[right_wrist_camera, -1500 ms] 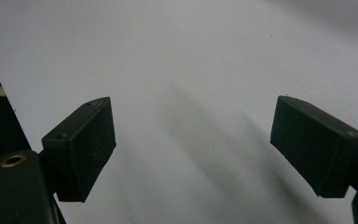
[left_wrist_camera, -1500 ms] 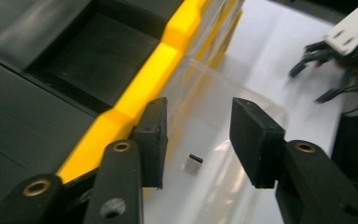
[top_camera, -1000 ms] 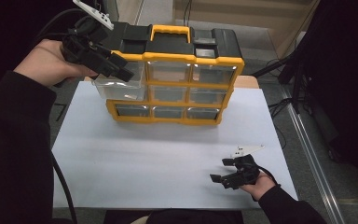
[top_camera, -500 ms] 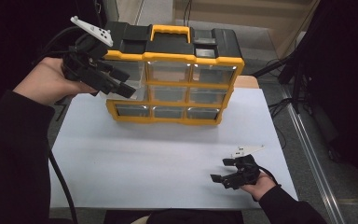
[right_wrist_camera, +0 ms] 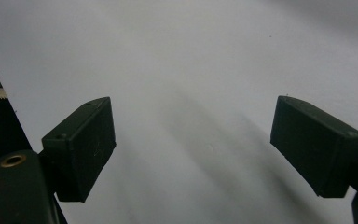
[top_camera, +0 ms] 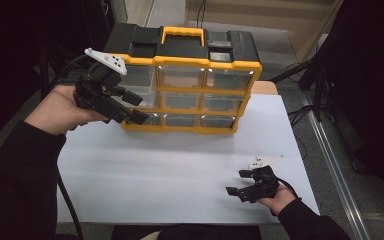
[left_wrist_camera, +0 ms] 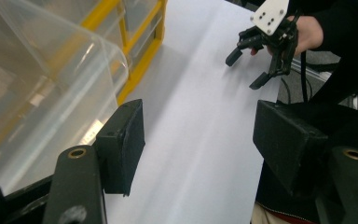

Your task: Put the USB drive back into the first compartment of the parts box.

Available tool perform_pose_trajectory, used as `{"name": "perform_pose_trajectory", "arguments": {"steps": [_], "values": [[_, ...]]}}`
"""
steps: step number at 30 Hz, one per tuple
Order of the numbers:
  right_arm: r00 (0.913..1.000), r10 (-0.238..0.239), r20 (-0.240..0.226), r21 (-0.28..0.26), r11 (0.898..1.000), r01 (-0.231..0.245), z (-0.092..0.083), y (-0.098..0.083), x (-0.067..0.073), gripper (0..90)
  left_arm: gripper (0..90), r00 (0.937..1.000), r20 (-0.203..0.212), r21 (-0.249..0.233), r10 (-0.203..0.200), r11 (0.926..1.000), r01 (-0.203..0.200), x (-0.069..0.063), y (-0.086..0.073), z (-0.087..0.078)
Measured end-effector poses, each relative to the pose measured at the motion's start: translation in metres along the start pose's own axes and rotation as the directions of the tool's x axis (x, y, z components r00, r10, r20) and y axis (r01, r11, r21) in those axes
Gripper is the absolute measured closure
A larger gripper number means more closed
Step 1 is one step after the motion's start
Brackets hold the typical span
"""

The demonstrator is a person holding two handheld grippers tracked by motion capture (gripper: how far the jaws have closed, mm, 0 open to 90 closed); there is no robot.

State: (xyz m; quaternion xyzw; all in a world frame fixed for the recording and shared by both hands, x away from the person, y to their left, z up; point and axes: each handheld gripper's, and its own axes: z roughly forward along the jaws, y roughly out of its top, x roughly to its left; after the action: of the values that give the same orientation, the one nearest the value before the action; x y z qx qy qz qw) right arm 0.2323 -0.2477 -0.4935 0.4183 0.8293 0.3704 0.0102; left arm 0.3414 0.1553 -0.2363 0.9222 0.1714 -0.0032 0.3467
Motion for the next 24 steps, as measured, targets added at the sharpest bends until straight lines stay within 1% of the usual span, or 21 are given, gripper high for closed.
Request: {"name": "perform_pose_trajectory", "arguments": {"steps": [1, 3, 4, 6, 8, 9, 12, 14, 15, 18, 19, 22, 24], "values": [[1.0000, 0.001, -0.002, -0.002, 1.000, -0.001, 0.000, 0.000, 0.000, 12.1, 34.1, 1.0000, -0.007, 0.000, 0.002, 1.0000, -0.002, -0.001, -0.002, 0.002], [1.0000, 0.003, -0.006, -0.008, 1.000, -0.004, 0.000, 0.000, -0.001, 12.1, 33.7, 1.0000, -0.008, -0.007, -0.006, 1.0000, 0.006, -0.003, -0.007, 0.006], [1.0000, 0.003, -0.005, -0.010, 1.000, -0.003, -0.001, 0.000, -0.001, 12.1, 33.6, 0.9999, -0.011, -0.004, -0.007, 1.0000, 0.007, -0.004, -0.010, 0.009], [1.0000, 0.006, -0.005, -0.010, 1.000, -0.006, -0.001, 0.000, -0.001, 12.1, 33.6, 0.9999, -0.015, 0.009, 0.006, 0.9999, -0.006, -0.005, -0.015, 0.014], [1.0000, 0.006, -0.004, -0.010, 1.000, -0.006, -0.001, 0.000, -0.001, 12.1, 33.6, 0.9998, -0.019, 0.006, 0.005, 1.0000, -0.005, -0.005, -0.021, 0.018], [1.0000, 0.006, -0.004, -0.010, 1.000, -0.006, -0.001, 0.000, -0.001, 12.1, 33.6, 0.9998, -0.021, 0.003, 0.001, 1.0000, -0.001, -0.005, -0.024, 0.020], [0.9999, 0.010, -0.007, -0.013, 1.000, -0.010, -0.001, 0.000, -0.002, 12.1, 33.6, 0.9995, -0.014, -0.019, -0.030, 0.9994, 0.029, -0.004, -0.032, 0.026], [0.9999, 0.012, -0.008, -0.015, 1.000, -0.012, -0.002, 0.000, -0.002, 12.1, 32.8, 0.9993, -0.020, -0.028, -0.033, 0.9991, 0.033, -0.005, -0.037, 0.029], [0.9999, 0.013, -0.008, -0.016, 1.000, -0.013, -0.002, 0.000, -0.002, 12.1, 31.1, 0.9991, -0.019, -0.031, -0.039, 0.9988, 0.038, -0.005, -0.040, 0.031], [0.9999, 0.014, -0.005, -0.019, 1.000, -0.014, -0.002, 0.000, -0.003, 12.1, 30.6, 0.9987, -0.015, -0.036, -0.049, 0.9981, 0.049, -0.005, -0.047, 0.034], [0.9999, 0.012, -0.005, -0.017, 1.000, -0.012, -0.002, 0.000, -0.003, 12.1, 29.8, 0.9983, -0.014, -0.034, -0.057, 0.9978, 0.056, -0.006, -0.049, 0.035], [0.9999, 0.013, -0.003, -0.017, 1.000, -0.013, -0.002, -0.001, -0.003, 12.1, 27.8, 0.9969, -0.050, -0.010, -0.060, 0.9982, 0.060, -0.008, -0.054, 0.040], [0.9999, 0.016, -0.002, -0.016, 1.000, -0.016, -0.002, -0.001, -0.004, 12.1, 27.8, 0.9969, -0.048, -0.014, -0.063, 0.9980, 0.062, -0.010, -0.059, 0.043]]}}
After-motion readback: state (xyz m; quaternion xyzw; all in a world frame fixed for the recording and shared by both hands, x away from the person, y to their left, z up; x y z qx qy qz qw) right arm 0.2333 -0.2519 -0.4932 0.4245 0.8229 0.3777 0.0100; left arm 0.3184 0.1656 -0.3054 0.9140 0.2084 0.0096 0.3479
